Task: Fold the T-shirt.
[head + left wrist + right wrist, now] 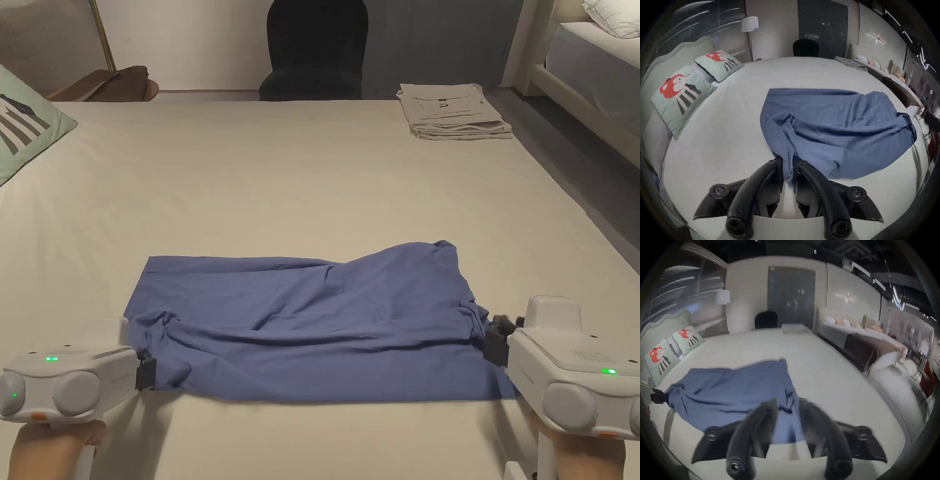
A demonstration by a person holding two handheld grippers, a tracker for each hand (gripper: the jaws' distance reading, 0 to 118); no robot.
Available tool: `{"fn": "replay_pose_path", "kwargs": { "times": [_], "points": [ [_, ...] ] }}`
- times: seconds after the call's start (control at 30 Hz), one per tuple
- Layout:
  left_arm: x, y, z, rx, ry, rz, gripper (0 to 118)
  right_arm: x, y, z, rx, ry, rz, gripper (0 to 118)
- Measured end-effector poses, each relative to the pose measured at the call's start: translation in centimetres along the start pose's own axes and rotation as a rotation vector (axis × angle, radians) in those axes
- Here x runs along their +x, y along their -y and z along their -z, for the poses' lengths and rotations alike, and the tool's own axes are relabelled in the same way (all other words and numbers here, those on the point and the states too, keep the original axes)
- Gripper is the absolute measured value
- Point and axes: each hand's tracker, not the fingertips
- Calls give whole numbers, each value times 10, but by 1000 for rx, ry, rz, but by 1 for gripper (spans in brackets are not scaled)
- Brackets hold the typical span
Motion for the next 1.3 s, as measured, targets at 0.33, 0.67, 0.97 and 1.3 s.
{"fn": "replay_pose_path", "kwargs": {
  "times": [0.33,0.67,0.97,1.3],
  "points": [
    [-11,-4,-6,15,21,-22,7,6,41,56,-205,24,27,99],
    [-23,9,-1,-11,16,-86,7,10,41,33,-193,-34,17,7],
    [-42,33,-27,-2,20,-164,7,20,31,-26,-72,-56,17,7],
    [-53,106,-66,-77,40,-207,7,29,100,-75,-140,-56,46,7]
  ]
}}
